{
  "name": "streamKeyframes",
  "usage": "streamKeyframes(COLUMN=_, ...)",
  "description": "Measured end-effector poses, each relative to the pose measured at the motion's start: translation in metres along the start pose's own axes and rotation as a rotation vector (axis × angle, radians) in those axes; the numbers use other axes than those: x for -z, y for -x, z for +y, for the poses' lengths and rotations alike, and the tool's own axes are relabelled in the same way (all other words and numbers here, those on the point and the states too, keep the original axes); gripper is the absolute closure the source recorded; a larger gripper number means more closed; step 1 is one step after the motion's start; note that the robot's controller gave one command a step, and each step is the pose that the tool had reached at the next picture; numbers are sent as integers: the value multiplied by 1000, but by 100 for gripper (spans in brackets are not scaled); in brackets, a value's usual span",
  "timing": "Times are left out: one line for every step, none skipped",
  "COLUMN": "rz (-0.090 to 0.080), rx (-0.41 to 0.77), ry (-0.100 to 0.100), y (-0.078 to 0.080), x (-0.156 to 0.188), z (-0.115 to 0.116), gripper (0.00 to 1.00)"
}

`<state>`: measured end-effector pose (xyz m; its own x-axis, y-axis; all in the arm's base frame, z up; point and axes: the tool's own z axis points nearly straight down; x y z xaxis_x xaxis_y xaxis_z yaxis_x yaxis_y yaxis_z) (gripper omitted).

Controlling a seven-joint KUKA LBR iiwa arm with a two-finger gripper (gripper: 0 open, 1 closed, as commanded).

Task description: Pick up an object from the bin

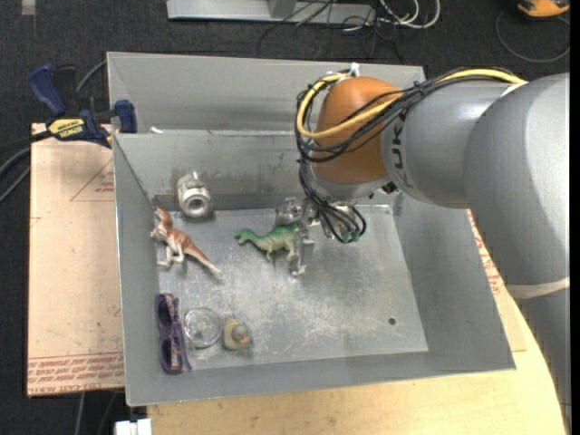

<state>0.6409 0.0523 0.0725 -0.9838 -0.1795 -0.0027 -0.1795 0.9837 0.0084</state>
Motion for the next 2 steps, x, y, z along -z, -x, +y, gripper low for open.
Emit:
streamKeyframes(rz=3, rx=0, ry=1, y=-1, x=11, z=0, gripper=100)
streamKeyframes(rz=1, rx=1, ry=0, y=0, x=25, z=1, gripper=100)
